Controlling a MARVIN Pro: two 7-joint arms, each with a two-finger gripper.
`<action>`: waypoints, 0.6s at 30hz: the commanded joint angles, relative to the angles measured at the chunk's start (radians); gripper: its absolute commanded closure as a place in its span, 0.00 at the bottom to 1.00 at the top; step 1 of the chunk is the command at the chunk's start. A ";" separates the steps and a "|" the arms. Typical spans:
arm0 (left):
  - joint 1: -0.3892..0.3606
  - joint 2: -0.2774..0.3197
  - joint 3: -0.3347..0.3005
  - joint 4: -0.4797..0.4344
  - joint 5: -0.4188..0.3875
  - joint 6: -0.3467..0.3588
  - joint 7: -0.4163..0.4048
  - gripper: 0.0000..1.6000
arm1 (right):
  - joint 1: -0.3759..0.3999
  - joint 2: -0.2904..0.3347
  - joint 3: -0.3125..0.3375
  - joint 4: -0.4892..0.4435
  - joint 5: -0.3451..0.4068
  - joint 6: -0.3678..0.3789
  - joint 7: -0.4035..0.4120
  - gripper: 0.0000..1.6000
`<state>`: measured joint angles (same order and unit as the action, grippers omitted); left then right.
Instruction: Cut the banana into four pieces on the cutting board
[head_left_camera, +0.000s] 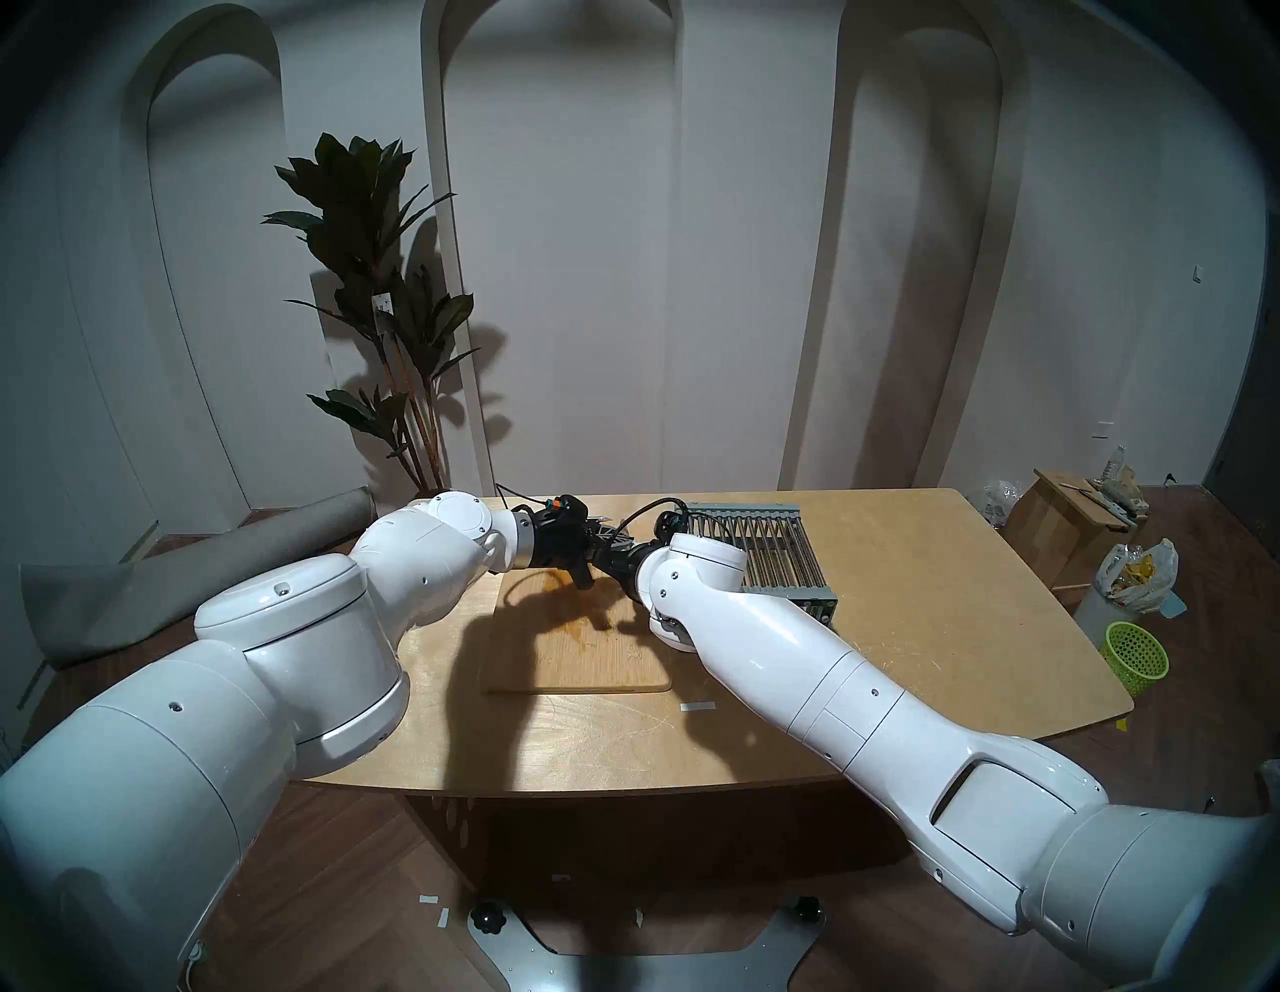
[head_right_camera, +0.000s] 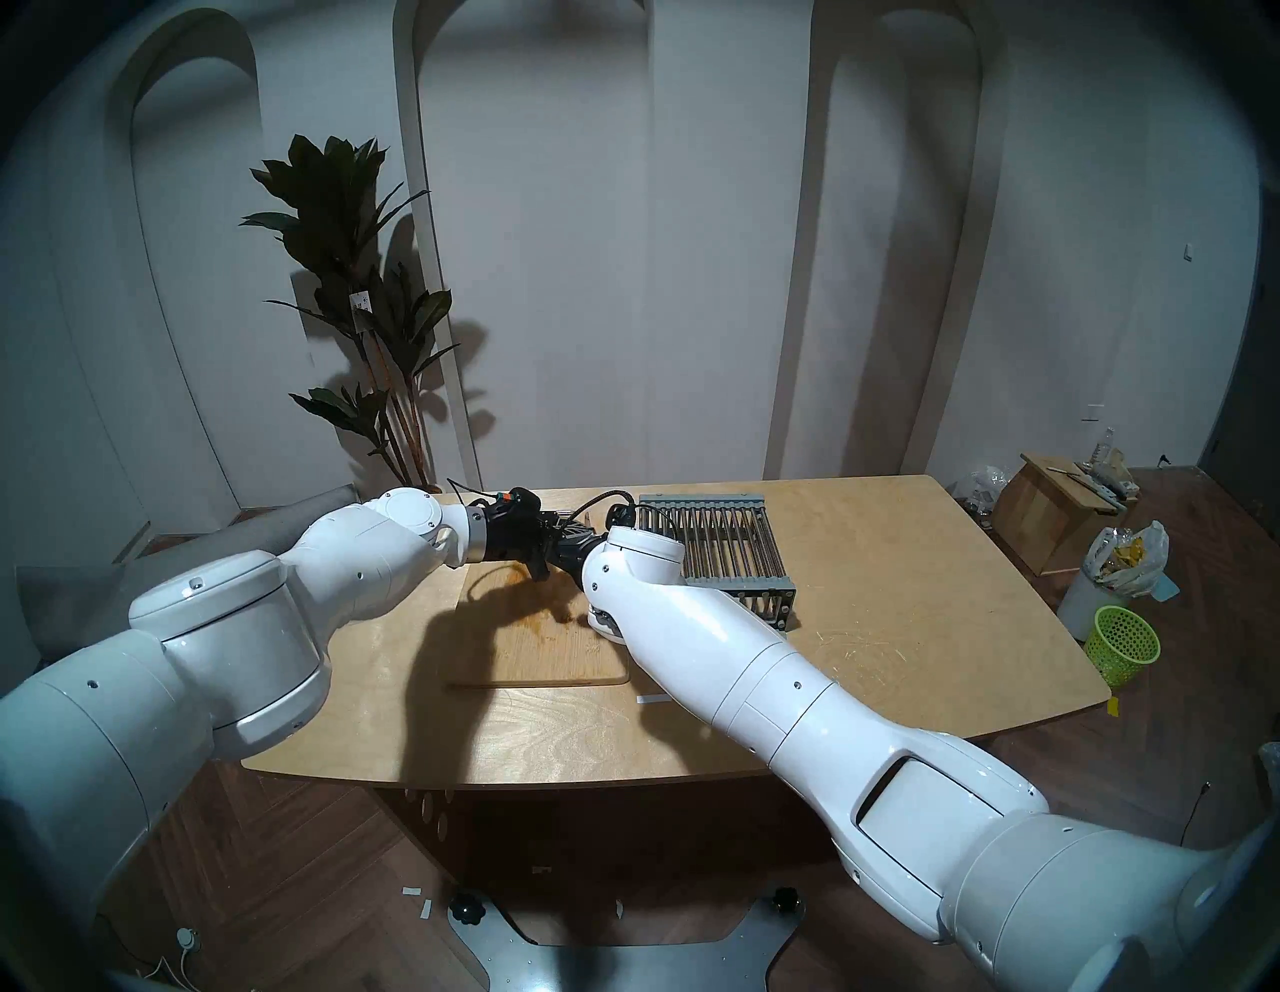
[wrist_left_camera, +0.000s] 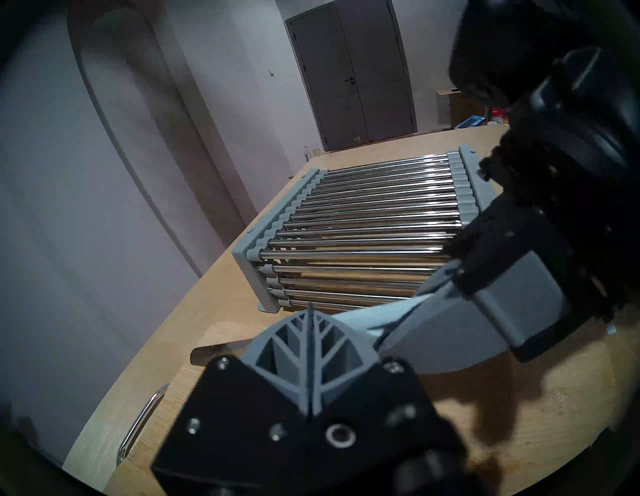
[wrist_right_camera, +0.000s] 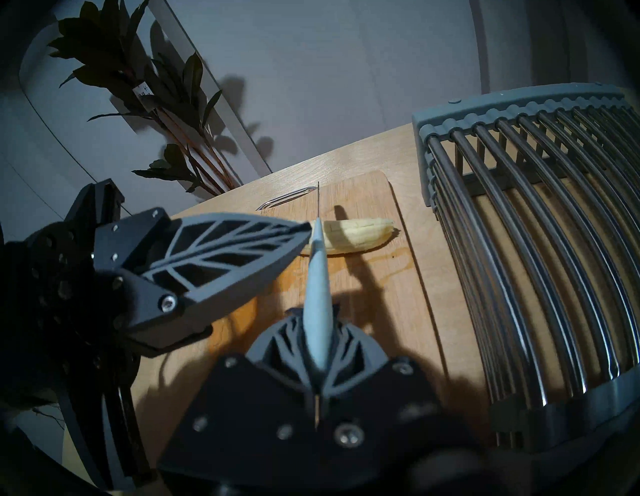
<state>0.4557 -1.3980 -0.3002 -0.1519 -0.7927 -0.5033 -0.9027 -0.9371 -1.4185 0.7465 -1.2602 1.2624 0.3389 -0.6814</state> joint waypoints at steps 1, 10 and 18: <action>-0.049 -0.011 -0.043 0.000 -0.040 0.013 0.023 1.00 | 0.011 -0.018 -0.001 -0.013 0.003 0.000 0.006 1.00; -0.021 -0.034 -0.054 -0.006 -0.045 0.018 0.030 1.00 | 0.009 -0.022 -0.003 -0.004 0.004 0.001 0.011 1.00; 0.016 -0.026 -0.019 0.002 -0.011 0.000 0.021 1.00 | 0.010 -0.025 -0.004 0.004 0.003 0.001 0.016 1.00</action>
<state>0.4610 -1.4251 -0.3380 -0.1530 -0.8249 -0.4840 -0.8703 -0.9389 -1.4278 0.7422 -1.2477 1.2626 0.3389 -0.6702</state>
